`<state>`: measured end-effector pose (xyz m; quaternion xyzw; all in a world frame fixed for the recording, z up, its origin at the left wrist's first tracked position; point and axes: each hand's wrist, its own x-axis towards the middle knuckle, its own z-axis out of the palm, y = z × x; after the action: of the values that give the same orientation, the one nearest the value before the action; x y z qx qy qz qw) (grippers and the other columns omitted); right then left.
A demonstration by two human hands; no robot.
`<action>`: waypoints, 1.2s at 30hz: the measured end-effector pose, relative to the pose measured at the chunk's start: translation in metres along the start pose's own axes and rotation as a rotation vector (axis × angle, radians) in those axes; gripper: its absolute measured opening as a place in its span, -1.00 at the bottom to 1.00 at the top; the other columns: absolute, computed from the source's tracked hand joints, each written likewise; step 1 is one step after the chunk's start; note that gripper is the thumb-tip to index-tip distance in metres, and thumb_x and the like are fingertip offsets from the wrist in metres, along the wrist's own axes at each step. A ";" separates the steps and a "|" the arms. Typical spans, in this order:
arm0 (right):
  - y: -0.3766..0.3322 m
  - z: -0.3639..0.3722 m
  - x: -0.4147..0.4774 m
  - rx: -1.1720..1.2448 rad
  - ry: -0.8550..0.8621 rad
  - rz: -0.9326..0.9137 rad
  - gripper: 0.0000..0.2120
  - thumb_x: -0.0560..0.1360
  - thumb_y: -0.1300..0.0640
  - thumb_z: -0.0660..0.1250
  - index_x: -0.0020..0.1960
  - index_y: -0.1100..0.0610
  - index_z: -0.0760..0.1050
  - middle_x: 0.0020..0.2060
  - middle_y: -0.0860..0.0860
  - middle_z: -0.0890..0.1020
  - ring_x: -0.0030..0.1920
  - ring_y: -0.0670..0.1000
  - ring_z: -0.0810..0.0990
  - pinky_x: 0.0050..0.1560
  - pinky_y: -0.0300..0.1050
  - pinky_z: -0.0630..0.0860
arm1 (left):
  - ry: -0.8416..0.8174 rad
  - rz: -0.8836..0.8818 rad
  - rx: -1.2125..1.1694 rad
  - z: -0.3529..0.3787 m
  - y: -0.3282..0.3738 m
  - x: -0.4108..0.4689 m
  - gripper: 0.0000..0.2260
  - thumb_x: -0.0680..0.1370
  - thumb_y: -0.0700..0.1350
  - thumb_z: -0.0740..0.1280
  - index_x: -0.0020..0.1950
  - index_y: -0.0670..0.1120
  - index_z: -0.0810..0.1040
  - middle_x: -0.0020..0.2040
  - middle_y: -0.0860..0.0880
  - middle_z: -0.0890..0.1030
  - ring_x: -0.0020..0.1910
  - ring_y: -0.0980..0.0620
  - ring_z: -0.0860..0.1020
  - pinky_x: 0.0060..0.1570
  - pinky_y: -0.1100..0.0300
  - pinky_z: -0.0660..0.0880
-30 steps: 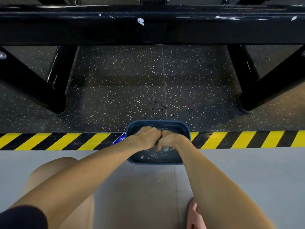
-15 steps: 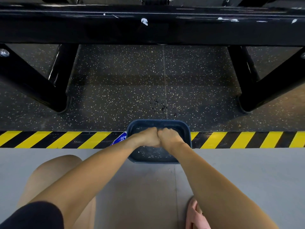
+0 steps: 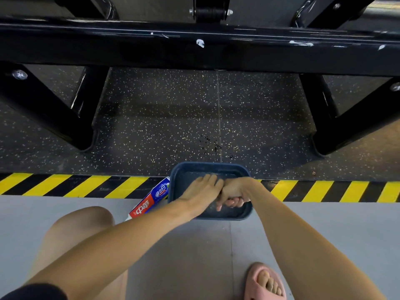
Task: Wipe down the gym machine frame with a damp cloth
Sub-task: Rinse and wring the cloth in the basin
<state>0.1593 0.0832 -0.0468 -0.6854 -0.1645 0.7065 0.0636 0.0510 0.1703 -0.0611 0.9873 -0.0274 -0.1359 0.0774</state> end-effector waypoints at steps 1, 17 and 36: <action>-0.003 0.002 -0.002 -0.051 -0.012 -0.003 -0.76 0.49 0.31 0.36 -0.34 0.17 0.45 -0.62 -0.04 0.33 -0.62 -0.12 0.20 -0.59 -0.31 0.13 | -0.004 -0.006 0.001 -0.003 0.000 -0.001 -0.66 0.52 -0.21 0.33 0.28 -0.18 0.40 0.17 -0.12 0.49 0.15 -0.08 0.46 0.18 0.08 0.42; -0.009 0.039 0.001 -0.945 0.797 -0.216 -0.63 0.57 0.13 0.26 0.31 0.24 0.31 0.16 0.15 0.58 0.17 0.20 0.56 0.11 0.02 0.47 | -0.495 -0.408 -0.936 -0.017 -0.019 0.005 -0.87 0.19 -0.36 0.21 -0.44 -0.14 0.37 -0.53 -0.04 0.27 -0.53 0.02 0.22 -0.46 0.25 0.21; -0.023 0.022 -0.016 -0.015 0.450 -0.195 -0.27 0.39 0.31 0.48 0.36 0.10 0.09 0.06 0.09 0.43 0.02 0.07 0.50 -0.07 -0.09 0.50 | -0.364 -0.585 -1.707 -0.026 -0.052 -0.032 -0.76 0.57 -0.07 0.33 0.19 -0.14 0.51 0.07 -0.13 0.62 -0.04 -0.07 0.61 -0.17 0.08 0.59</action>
<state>0.1354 0.0967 -0.0240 -0.8068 -0.2171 0.5253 0.1614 0.0286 0.2275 -0.0362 0.5262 0.3211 -0.2773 0.7370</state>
